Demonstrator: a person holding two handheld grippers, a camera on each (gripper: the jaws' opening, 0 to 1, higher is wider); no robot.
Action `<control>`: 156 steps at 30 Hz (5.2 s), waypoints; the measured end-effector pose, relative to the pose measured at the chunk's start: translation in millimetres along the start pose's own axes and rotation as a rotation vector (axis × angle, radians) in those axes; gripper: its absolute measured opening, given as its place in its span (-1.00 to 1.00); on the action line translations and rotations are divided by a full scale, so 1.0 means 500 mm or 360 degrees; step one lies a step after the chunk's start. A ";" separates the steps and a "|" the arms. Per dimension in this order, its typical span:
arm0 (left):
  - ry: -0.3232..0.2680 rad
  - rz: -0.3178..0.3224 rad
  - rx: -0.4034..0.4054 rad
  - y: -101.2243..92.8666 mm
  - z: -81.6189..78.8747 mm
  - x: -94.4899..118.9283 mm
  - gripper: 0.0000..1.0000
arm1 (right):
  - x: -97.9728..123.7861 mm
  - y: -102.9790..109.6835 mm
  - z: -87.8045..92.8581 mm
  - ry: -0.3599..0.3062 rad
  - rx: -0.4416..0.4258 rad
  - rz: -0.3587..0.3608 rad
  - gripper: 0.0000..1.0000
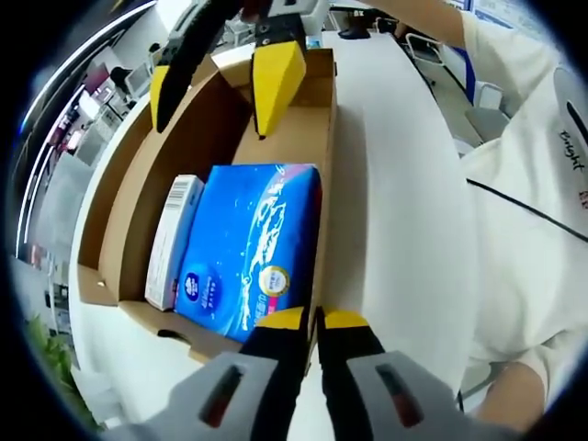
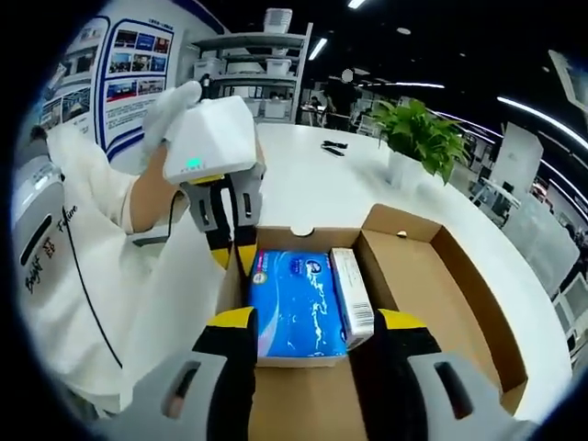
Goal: Operate the shoe box by opening the lid, removing the specified soft item, and placing it in the target area until the item is outside and the box remains undamaged.
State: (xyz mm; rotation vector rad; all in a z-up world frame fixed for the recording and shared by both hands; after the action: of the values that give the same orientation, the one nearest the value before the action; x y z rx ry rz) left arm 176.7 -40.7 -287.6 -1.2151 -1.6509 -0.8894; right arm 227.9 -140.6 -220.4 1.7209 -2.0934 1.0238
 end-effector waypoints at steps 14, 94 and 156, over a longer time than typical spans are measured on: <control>0.0000 -0.0004 -0.0001 0.000 0.000 0.001 -0.91 | -0.034 0.023 0.006 0.0033 -0.0009 -0.0097 0.06; -0.0013 -0.0009 -0.0002 0.000 0.000 0.000 -0.91 | -0.082 0.072 0.062 0.0159 -0.0045 -0.0288 0.04; -0.0002 -0.0006 0.0005 0.001 -0.001 0.000 -0.91 | 0.065 0.035 0.165 0.0486 0.0040 -0.0264 0.33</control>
State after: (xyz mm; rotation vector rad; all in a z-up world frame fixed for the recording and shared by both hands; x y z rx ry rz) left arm 177.1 -40.8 -287.4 -1.2109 -1.6559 -0.8883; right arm 222.5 -217.8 -267.5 1.6007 -1.7277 1.1807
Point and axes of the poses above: the point that each gripper's makers call its tool centre point, and the gripper's own axes: x roughly backward along the fingers, y roughly to its left, z roughly out of its underside, the point moved 2 cm from there along x, roughly backward along the fingers, and after that the axes turned 14 degrees about x, right-handed, at the moved point
